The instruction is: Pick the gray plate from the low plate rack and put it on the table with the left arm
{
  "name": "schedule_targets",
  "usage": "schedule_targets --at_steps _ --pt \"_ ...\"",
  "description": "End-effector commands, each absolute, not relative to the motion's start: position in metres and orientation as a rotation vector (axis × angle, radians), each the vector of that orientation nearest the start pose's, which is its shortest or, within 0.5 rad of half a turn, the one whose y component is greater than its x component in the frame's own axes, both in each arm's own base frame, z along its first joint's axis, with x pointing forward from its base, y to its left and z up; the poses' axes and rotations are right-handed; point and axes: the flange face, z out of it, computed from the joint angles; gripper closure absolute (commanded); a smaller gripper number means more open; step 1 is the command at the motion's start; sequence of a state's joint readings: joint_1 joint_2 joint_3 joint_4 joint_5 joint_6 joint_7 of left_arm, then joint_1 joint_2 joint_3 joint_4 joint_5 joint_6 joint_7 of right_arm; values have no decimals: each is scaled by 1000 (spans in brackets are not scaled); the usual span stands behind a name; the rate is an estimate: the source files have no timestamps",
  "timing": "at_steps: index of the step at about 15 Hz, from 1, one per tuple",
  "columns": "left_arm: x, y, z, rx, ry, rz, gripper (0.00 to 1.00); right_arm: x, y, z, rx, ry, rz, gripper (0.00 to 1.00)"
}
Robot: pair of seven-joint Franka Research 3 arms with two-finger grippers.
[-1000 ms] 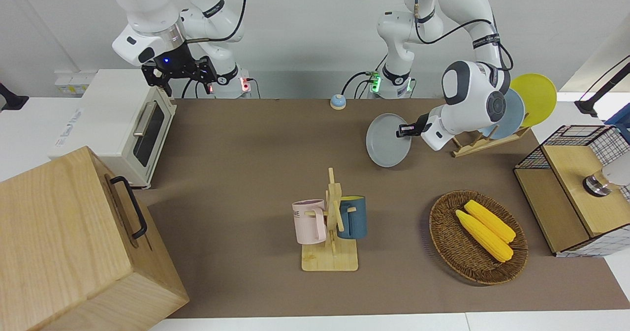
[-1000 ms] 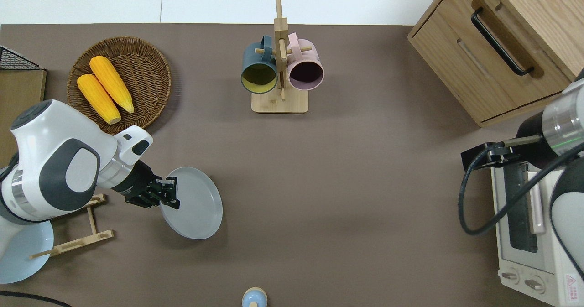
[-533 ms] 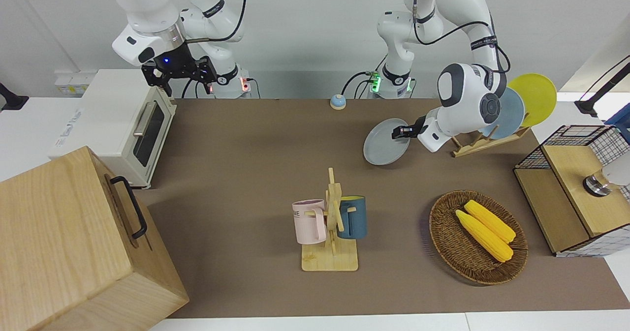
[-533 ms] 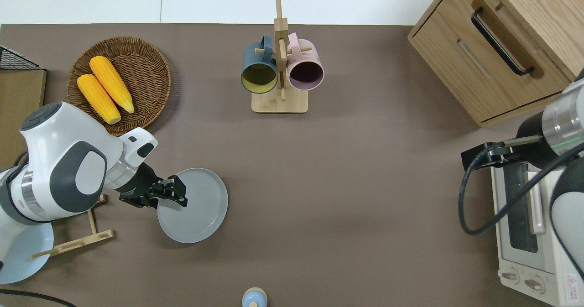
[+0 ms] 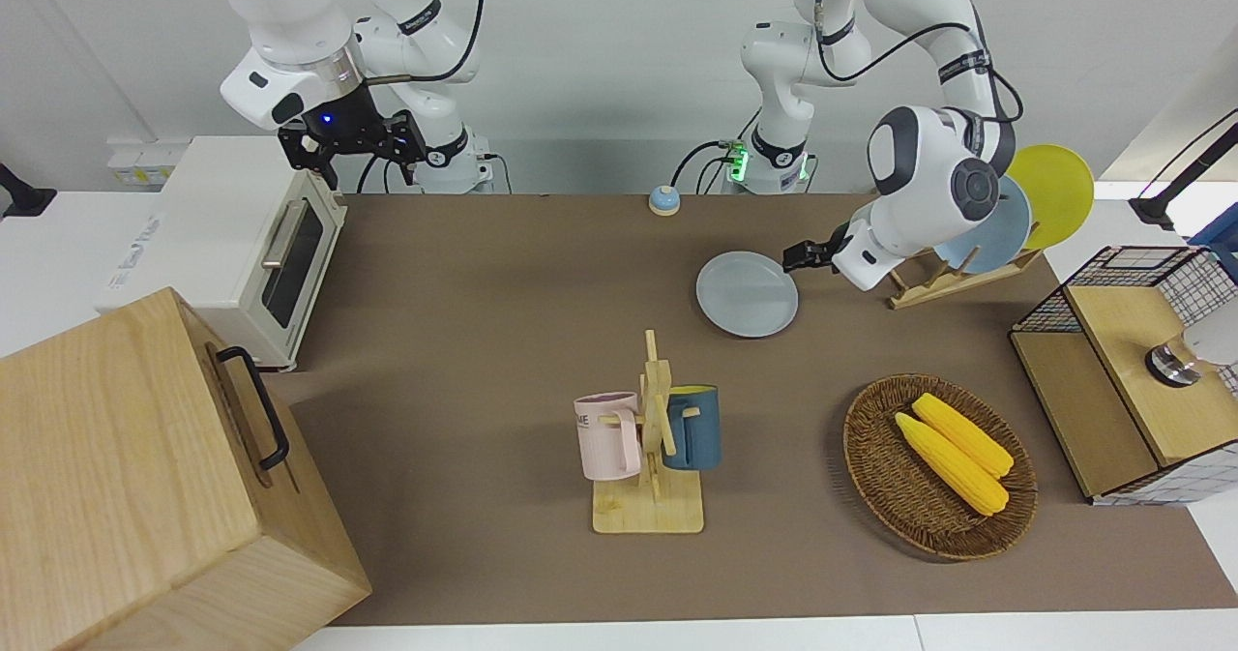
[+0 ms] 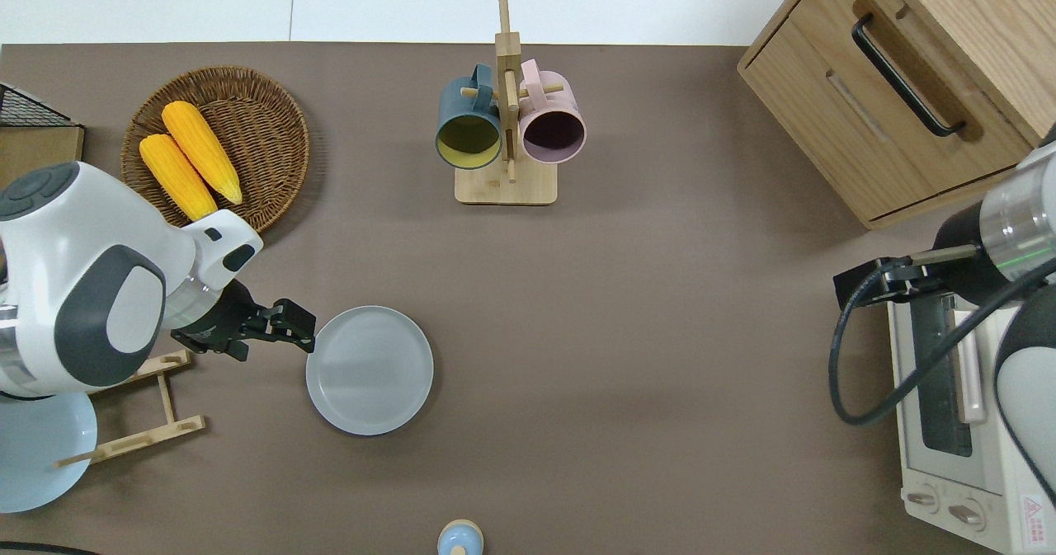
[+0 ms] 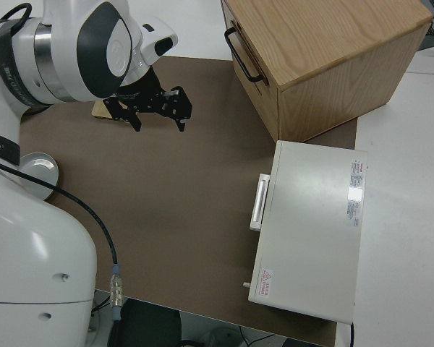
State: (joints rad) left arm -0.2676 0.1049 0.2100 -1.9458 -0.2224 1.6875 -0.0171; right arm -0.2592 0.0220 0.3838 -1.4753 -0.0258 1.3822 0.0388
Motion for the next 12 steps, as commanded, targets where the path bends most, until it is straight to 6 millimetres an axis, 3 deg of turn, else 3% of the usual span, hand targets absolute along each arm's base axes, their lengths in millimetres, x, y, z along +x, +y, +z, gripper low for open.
schedule_targets --at_steps 1,3,6,8,11,12 --pt "536 -34 479 -3232 -26 410 7 536 60 646 -3167 -108 179 17" --pt "533 -25 508 -3218 -20 311 7 536 60 646 -3167 -108 181 17" --pt "521 -13 568 -3237 -23 119 7 536 60 646 -3167 -108 179 17" --pt "515 3 603 -3156 -21 -3 7 536 60 646 -3167 -108 179 17" --pt "517 14 637 -3137 -53 -41 7 536 60 646 -3167 -108 179 17" --pt "522 3 645 -3142 -38 -63 5 536 59 646 -3167 -106 179 17"
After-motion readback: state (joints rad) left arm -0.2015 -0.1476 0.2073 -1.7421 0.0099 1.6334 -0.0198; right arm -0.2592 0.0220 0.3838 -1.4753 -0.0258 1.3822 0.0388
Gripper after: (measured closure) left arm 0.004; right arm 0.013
